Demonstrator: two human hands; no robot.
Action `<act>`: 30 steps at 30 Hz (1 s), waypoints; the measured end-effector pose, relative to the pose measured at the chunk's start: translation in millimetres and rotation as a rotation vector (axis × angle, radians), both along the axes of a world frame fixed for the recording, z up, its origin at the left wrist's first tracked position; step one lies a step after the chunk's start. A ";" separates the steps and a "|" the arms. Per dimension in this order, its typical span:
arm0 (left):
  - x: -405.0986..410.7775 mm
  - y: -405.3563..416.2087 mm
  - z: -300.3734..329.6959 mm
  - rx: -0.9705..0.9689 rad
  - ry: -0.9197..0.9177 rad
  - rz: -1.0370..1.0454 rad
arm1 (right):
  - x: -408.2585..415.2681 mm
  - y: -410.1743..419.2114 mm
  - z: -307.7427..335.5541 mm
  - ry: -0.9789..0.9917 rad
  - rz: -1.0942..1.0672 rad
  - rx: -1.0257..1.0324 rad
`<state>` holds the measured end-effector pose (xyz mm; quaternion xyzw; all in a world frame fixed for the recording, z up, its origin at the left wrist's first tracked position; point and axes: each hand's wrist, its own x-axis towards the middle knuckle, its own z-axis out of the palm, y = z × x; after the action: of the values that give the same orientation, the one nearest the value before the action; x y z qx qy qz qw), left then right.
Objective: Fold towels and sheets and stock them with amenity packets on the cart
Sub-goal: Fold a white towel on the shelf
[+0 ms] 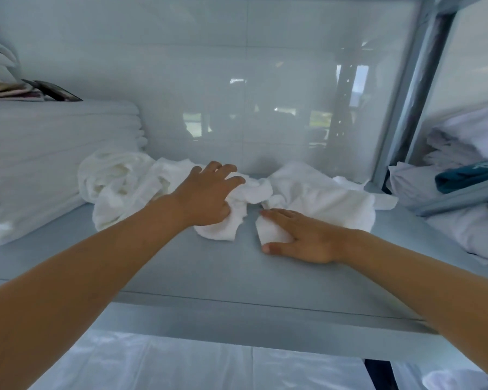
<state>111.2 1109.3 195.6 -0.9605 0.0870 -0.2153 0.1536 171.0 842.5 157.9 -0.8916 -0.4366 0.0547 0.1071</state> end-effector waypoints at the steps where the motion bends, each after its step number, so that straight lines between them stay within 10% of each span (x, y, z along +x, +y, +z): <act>1: 4.5 -2.4 -0.2 -0.012 0.004 -0.002 | 2.1 -9.6 1.6 0.013 -0.010 -0.007; 14: 8.1 47.8 -21.1 -0.227 0.258 0.566 | 40.2 105.7 23.1 -0.012 -0.063 0.169; 23: 4.2 70.1 -43.7 -0.283 0.065 0.403 | 60.2 187.3 -7.7 -0.143 -0.039 0.170; 30: 1.3 67.1 -10.1 -0.088 -0.155 0.294 | 43.8 183.6 18.7 -0.307 0.064 0.546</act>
<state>112.6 1176.4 185.5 -0.9492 -0.0762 -0.2673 0.1474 214.8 1026.1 176.6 -0.8135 -0.4742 -0.1964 0.2735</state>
